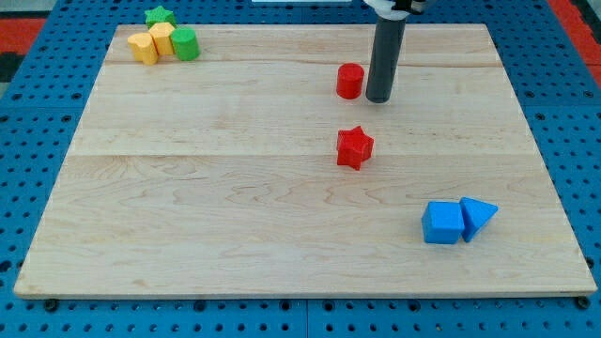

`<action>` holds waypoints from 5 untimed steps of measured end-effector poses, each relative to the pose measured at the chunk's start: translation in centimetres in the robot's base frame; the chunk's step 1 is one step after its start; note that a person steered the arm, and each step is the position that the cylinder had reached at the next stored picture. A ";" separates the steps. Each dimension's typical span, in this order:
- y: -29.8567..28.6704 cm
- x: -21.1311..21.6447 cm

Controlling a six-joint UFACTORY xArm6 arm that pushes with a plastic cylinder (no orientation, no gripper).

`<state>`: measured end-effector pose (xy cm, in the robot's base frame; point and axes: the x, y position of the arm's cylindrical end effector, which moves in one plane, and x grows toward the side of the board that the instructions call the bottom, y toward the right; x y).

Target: Slide the red circle to the green circle

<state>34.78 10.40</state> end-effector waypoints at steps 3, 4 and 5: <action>3.1 -1.6; 2.9 -1.6; -0.6 -1.6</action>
<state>33.17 9.82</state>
